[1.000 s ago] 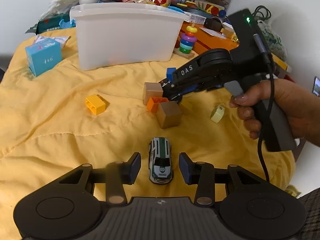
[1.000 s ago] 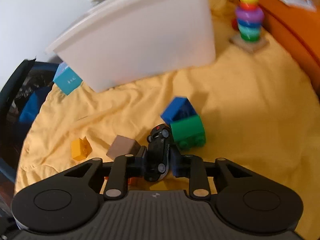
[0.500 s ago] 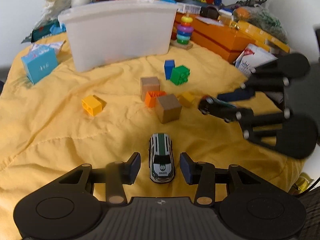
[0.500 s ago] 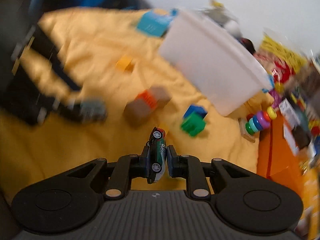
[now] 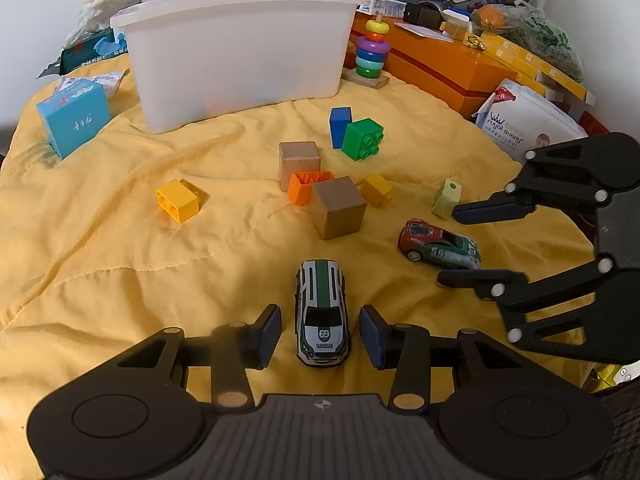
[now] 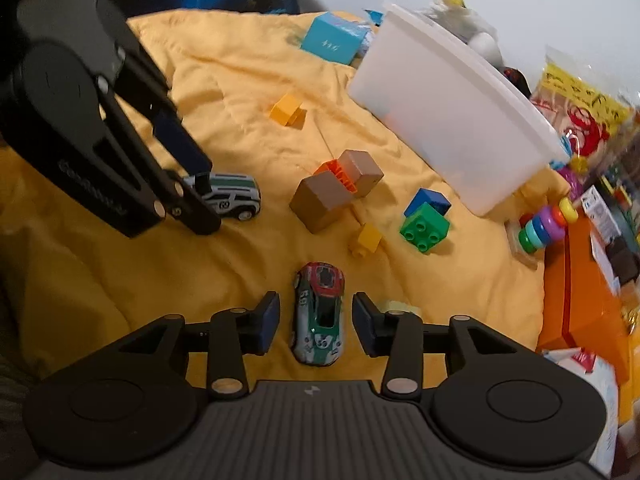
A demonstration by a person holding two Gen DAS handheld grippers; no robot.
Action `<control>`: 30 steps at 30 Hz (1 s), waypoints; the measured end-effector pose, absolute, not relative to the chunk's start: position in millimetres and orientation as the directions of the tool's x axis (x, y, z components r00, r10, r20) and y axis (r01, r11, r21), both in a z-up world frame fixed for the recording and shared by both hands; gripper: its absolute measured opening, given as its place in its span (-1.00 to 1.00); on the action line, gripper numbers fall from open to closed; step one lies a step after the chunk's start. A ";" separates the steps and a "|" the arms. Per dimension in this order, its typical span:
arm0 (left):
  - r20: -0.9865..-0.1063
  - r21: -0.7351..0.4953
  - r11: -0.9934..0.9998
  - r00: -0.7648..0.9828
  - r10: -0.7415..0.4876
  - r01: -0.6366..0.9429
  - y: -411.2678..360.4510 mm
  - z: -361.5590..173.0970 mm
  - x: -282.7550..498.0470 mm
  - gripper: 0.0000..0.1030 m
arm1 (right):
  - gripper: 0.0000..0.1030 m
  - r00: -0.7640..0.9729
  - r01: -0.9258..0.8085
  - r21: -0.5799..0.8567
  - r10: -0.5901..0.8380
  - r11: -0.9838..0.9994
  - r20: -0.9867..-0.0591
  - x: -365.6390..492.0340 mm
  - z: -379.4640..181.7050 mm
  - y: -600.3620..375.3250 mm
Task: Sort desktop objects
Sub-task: 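Grasp the white-green race car with the left tool while the right tool grasps the green-red car, then carry both cars over the white bin and open both tools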
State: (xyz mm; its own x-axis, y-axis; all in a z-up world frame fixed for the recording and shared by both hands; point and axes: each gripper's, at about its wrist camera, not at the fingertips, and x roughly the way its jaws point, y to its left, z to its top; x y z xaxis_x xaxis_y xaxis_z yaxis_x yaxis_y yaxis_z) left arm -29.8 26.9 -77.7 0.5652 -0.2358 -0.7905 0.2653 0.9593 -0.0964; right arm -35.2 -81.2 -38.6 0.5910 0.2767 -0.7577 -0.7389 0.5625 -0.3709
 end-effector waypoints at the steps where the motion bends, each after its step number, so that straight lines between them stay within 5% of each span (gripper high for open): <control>1: -0.791 -0.098 0.960 0.564 -0.236 0.264 27.2 -77.8 -29.8 -0.08 | -0.14 0.587 -0.738 -0.356 0.286 0.573 -0.758 -35.2 -37.1 -83.3; 11: -0.793 -0.113 0.953 0.552 -0.256 0.280 23.9 -79.4 -24.9 -0.14 | -0.14 0.501 -0.679 -0.132 0.324 0.722 -0.802 0.0 -38.7 -100.8; 16: -0.800 -0.073 0.951 0.552 -0.237 0.302 17.6 -78.4 -21.7 -0.36 | -0.33 0.457 -0.652 -0.025 0.367 0.757 -0.810 6.8 -47.1 -108.8; 30: -0.653 -0.068 0.953 0.709 -0.266 0.295 30.3 -0.8 -11.4 -0.39 | -0.33 0.572 -0.637 -0.052 0.426 0.769 -0.701 15.9 21.9 -115.9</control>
State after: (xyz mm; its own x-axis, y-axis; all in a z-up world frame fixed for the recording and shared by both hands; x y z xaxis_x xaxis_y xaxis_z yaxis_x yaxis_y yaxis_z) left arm -11.4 30.3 -0.8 0.7087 -0.2663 -0.6533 0.2951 0.9530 -0.0683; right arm 15.9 -115.9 21.9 0.5716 0.4262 -0.7012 -0.6370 0.7691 -0.0518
